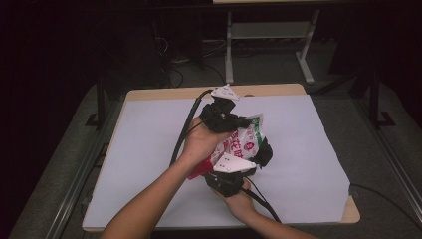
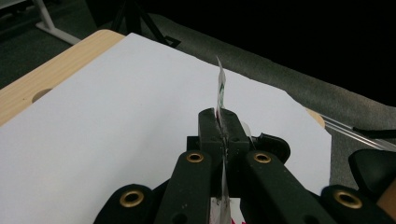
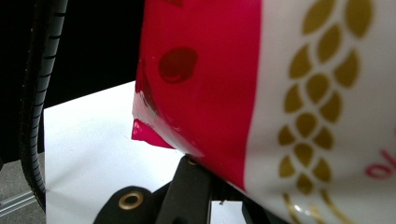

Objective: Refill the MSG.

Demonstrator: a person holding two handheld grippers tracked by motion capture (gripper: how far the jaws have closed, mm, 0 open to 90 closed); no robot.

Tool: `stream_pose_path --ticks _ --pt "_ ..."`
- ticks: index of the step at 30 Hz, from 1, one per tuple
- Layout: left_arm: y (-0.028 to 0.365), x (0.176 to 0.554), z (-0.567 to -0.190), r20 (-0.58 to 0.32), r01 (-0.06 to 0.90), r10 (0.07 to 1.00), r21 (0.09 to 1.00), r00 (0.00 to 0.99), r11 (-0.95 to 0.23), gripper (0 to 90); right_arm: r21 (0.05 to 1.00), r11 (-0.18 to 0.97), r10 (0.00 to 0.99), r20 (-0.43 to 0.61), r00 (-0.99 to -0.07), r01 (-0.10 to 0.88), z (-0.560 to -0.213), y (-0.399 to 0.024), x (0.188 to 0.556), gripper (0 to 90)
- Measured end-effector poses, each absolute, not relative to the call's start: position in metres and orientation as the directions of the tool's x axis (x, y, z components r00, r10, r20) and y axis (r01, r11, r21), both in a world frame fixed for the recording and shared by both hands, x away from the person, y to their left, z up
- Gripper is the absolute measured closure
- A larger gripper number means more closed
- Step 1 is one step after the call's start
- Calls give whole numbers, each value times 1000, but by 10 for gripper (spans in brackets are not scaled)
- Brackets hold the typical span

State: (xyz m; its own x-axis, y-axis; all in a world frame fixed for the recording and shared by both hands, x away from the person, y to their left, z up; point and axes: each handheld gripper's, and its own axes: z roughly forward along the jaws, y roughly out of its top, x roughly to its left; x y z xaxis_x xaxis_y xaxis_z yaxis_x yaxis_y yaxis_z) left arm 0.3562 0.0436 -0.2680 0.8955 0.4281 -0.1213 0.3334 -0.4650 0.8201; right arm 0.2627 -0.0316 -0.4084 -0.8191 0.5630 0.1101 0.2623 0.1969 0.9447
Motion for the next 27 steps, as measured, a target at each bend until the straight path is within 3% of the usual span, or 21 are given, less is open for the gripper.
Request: stream_pose_path --ticks 27 --pt "43 356 -267 -113 328 430 820 896 -469 900 947 193 559 109 -822 257 -407 -31 262 900"
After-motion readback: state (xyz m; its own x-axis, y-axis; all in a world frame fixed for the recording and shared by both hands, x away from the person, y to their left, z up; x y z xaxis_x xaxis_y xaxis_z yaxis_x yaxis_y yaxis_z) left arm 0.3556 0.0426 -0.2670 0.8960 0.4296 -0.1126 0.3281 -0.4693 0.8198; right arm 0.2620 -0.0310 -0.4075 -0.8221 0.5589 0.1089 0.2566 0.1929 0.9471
